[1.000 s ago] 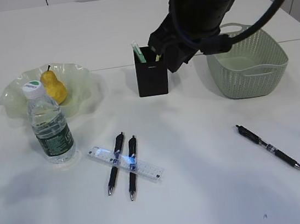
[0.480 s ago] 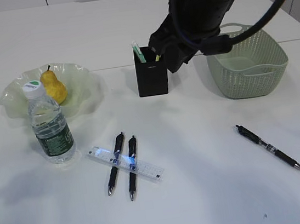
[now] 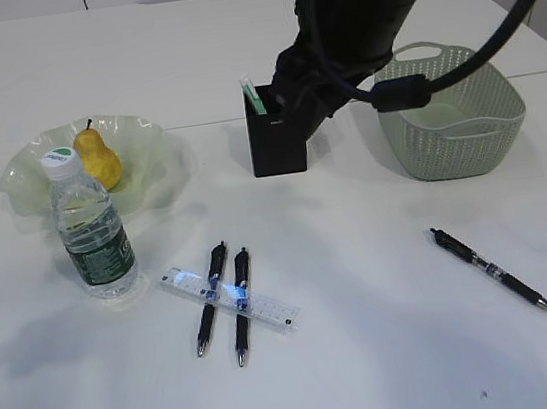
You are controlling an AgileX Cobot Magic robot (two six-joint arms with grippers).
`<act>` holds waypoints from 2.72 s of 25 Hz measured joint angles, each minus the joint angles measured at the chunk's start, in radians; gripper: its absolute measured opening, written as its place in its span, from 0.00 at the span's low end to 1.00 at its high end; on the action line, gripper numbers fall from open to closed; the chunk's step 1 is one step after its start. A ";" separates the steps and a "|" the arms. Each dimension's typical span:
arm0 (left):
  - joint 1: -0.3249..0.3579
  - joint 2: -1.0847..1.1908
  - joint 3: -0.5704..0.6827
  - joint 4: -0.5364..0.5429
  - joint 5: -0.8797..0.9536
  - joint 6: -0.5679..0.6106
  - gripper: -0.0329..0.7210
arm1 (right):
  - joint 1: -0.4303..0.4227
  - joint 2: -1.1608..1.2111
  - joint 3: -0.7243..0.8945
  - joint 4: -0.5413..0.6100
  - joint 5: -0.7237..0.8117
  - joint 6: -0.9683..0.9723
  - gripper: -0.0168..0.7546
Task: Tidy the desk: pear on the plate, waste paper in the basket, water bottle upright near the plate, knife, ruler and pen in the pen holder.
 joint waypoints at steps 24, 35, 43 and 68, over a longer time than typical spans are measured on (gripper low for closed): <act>0.000 0.000 0.000 0.004 -0.084 0.000 0.66 | 0.154 0.304 -0.066 -0.029 -0.198 -0.102 0.50; 0.000 0.000 0.000 0.006 -0.094 0.000 0.66 | 0.158 0.411 -0.087 0.108 -0.251 -0.305 0.50; 0.000 0.000 0.000 0.006 -0.094 0.000 0.66 | 0.158 0.444 -0.089 0.135 -0.279 -0.393 0.50; 0.000 0.000 0.000 0.006 -0.094 0.000 0.66 | 0.142 0.499 -0.089 0.131 -0.283 -0.402 0.57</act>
